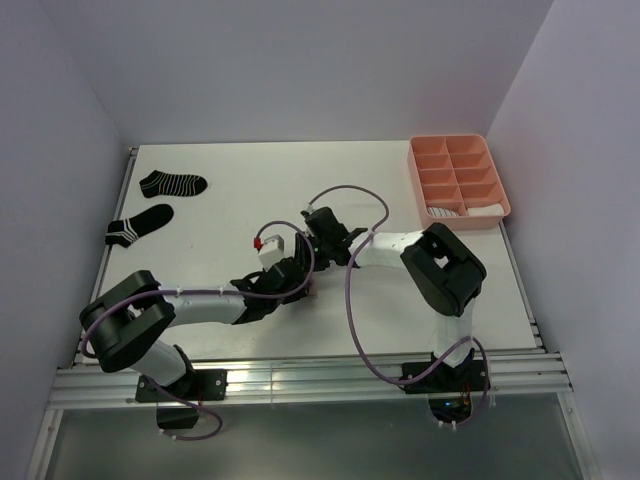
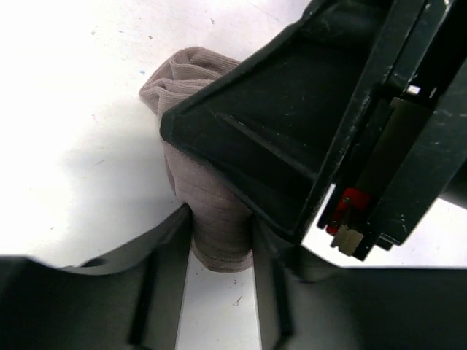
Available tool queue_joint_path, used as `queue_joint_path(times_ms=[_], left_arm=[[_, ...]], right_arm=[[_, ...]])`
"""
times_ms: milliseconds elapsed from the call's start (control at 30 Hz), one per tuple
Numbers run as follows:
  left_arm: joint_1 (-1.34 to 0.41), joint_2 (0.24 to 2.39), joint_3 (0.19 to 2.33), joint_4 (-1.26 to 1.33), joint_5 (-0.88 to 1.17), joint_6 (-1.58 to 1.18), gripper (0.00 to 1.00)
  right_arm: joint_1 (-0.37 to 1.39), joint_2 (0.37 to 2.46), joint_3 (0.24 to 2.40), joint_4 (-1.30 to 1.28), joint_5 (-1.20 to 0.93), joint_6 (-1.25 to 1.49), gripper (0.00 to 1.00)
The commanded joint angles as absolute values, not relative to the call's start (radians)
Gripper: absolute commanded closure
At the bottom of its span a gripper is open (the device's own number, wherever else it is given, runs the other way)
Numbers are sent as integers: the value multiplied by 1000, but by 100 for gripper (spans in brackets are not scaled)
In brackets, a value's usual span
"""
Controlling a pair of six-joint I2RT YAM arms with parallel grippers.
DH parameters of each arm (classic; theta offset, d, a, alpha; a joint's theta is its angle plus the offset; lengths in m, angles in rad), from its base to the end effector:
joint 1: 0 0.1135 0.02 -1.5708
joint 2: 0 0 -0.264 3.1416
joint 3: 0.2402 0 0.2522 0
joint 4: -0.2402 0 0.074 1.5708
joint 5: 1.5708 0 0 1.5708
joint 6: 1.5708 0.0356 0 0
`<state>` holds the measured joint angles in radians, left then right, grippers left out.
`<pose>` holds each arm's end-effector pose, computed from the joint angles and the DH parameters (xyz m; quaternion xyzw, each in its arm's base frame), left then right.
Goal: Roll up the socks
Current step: Pick up the sock at the center of the board.
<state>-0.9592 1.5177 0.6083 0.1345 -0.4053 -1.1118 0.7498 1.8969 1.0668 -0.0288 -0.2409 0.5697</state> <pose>0.1723 -0.2212 0.1460 -0.1466 0.8944 -0.2319 0.3532 0.2760 0.2686 0.1411 -0.1254 0.9230 0.3010 0.2043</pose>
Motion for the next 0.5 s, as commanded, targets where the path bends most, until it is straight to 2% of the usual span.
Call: queue_joint_path(times_ms=[0,67,167,267,467], left_arm=[[-942,1520,592,3,-413,-1074,56],[-940,1506,609,-35,-426,-1063,53],[-940,1465,647,-84,-460,-1043,48],[-925,1416,699,-116,-463,-1009,36],[-835,1353,834,-224,-439,-927,28]], right_arm=[[793,1979,1012,-256,-252,538,88],[784,1964,1026,-270,-244,538,100],[758,1916,1046,-299,-230,538,100],[704,1852,1064,-330,-212,548,100],[557,1727,1135,-415,-173,551,100]])
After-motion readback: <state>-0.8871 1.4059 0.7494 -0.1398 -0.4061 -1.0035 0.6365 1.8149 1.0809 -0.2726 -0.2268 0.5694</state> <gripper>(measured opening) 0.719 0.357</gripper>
